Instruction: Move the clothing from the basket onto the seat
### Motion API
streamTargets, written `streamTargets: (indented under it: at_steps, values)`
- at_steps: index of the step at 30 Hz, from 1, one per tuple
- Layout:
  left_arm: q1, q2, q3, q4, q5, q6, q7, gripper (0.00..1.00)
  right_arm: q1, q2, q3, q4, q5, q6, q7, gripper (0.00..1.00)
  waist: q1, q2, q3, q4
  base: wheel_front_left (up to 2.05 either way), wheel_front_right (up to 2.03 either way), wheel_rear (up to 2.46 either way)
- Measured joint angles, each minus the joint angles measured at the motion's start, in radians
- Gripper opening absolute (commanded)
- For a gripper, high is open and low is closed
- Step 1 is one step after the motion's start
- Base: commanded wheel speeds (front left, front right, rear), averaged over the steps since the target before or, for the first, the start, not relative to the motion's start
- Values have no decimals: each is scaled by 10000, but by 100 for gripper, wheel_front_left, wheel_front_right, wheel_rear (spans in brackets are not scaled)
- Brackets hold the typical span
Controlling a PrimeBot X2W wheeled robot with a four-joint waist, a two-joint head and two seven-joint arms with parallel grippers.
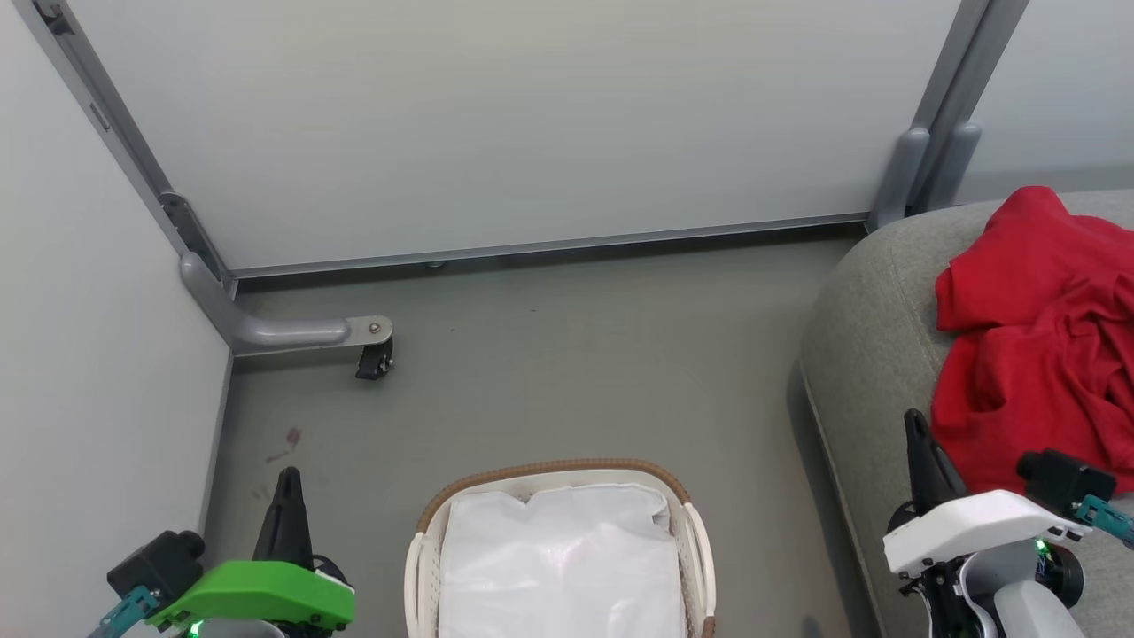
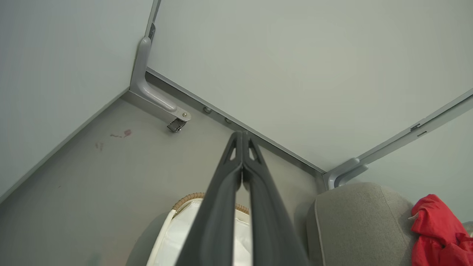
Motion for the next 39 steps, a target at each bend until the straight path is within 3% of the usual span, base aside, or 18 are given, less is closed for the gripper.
streamTargets:
  at_steps: [39]
  values:
    - [-276, 0, 732, -474, -4401, -104, 1306, 0, 41, -38, -293, -472, 5093, 0, 1298, 0, 0, 0, -50, -146, 0, 0, 0]
